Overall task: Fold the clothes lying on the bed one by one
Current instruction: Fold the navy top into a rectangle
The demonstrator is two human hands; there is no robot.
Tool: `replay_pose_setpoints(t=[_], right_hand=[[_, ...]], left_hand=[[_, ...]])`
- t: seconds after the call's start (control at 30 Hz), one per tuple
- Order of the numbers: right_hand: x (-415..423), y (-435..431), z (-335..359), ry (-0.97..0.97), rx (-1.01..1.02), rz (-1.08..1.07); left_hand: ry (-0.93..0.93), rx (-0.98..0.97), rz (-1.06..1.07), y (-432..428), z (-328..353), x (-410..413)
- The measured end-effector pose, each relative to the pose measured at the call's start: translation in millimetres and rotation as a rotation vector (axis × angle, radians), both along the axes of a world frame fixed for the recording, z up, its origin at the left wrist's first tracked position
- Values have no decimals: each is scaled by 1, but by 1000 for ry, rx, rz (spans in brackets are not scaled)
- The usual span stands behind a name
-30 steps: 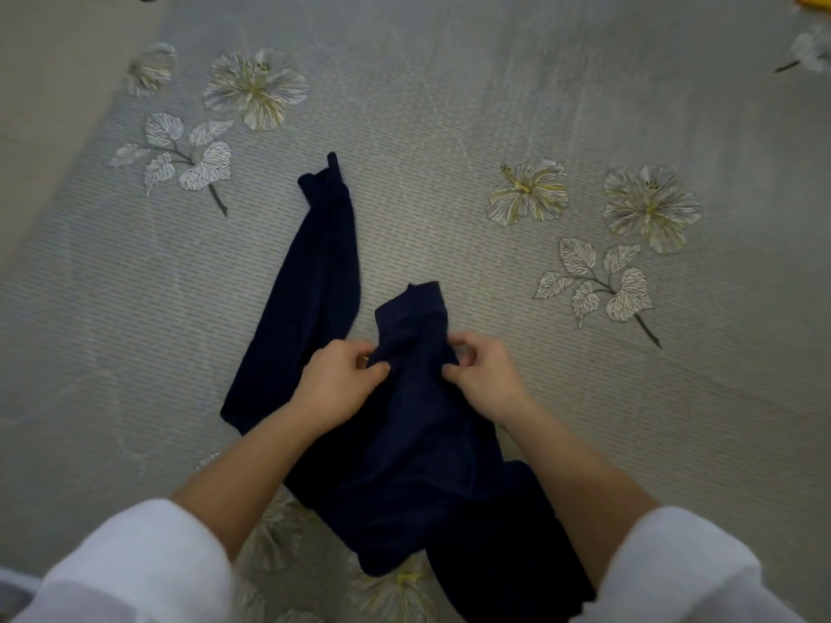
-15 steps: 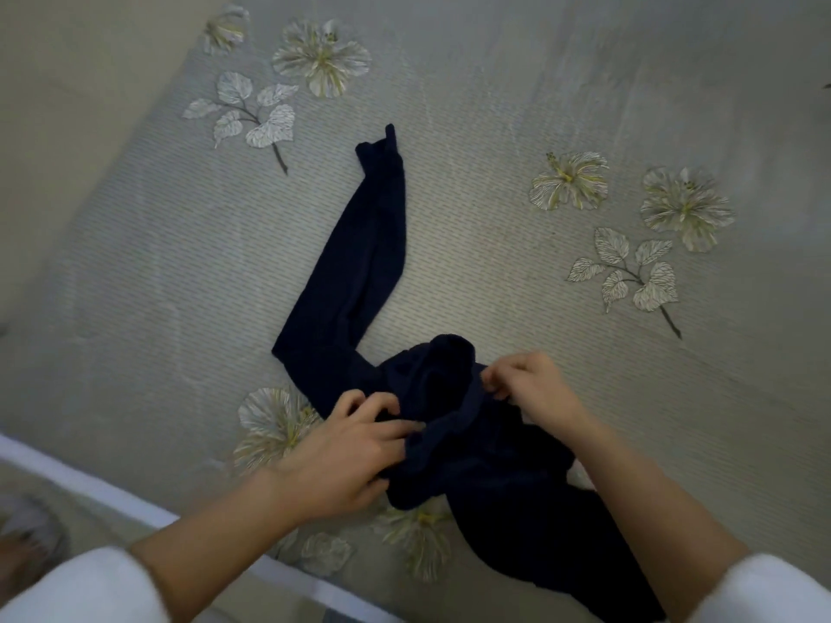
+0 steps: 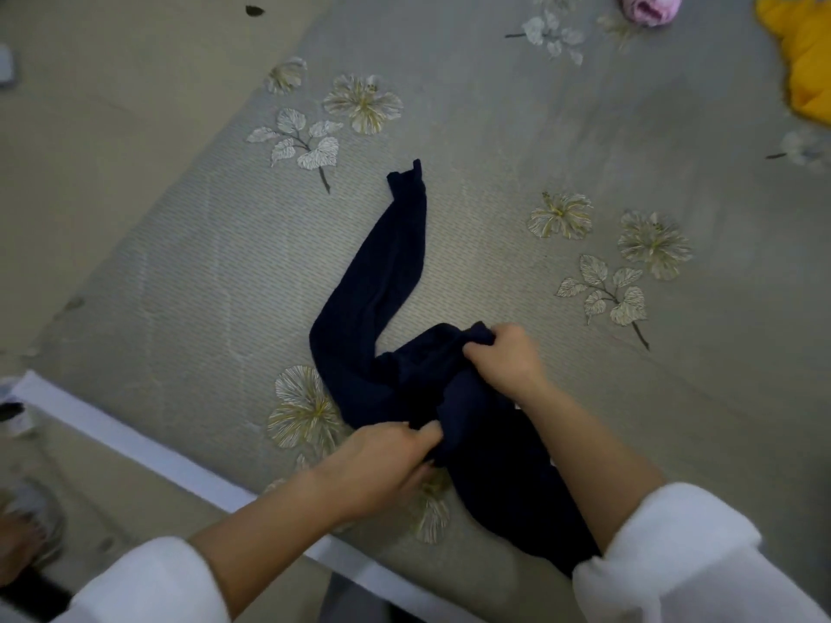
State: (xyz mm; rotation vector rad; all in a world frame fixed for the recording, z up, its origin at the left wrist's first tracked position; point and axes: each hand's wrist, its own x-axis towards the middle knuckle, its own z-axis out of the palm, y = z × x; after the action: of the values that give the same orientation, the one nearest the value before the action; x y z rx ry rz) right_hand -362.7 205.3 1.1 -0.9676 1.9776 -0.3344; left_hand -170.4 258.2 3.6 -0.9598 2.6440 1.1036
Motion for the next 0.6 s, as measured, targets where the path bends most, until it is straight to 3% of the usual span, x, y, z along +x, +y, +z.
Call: replay_pose_setpoints(t=[0.13, 0.37, 0.5, 0.6], right_hand=[[-33, 14, 63, -283, -144, -478], [-76, 46, 188, -254, -434, -420], [-93, 56, 262, -339, -618, -306], [-102, 66, 310, -257, -754, -291]], left_hand=[[96, -6, 264, 0, 33, 13], [373, 25, 424, -31, 149, -2], [462, -121, 382, -45, 226, -19], [554, -240, 371, -52, 276, -35]])
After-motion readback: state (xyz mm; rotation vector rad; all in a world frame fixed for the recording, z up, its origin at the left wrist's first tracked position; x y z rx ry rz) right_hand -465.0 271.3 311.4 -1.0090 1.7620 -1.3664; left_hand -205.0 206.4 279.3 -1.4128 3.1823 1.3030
